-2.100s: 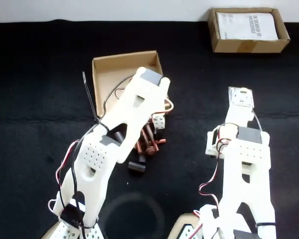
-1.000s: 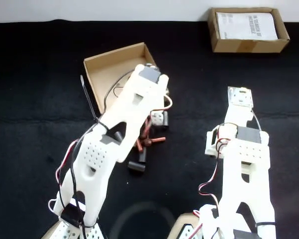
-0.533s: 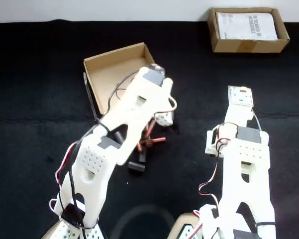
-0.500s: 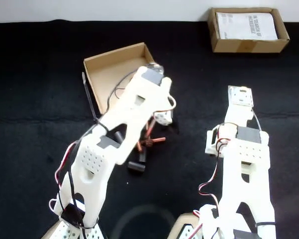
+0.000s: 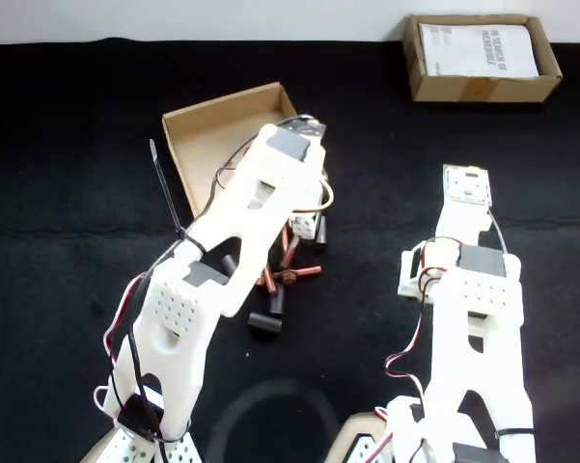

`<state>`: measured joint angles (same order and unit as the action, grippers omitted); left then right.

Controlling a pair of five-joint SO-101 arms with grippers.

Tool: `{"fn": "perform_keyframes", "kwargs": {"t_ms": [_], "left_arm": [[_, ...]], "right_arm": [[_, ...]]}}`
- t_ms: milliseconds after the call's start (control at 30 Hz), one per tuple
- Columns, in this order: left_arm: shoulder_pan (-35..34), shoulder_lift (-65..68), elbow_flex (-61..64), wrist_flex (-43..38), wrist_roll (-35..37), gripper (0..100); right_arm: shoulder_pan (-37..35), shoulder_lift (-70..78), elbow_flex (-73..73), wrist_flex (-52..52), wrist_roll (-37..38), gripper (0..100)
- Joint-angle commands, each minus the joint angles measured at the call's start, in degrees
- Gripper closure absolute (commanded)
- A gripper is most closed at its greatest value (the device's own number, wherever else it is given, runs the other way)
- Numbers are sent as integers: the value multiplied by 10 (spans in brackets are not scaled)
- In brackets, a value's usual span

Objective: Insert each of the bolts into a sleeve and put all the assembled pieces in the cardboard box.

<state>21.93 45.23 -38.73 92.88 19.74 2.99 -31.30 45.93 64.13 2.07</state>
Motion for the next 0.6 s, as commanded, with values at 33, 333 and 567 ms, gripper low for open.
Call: {"fn": "perform_keyframes", "kwargs": {"t_ms": [33,333,567], "left_arm": [[-8,-36,0,-4,-10,809],[-11,-33,0,-47,-77,793],[-9,-31,1,-51,-88,796]], "right_arm": [[7,0,-1,-7,4,991],[7,0,-1,-7,4,991],[35,0,-1,-17,4,991]]}}
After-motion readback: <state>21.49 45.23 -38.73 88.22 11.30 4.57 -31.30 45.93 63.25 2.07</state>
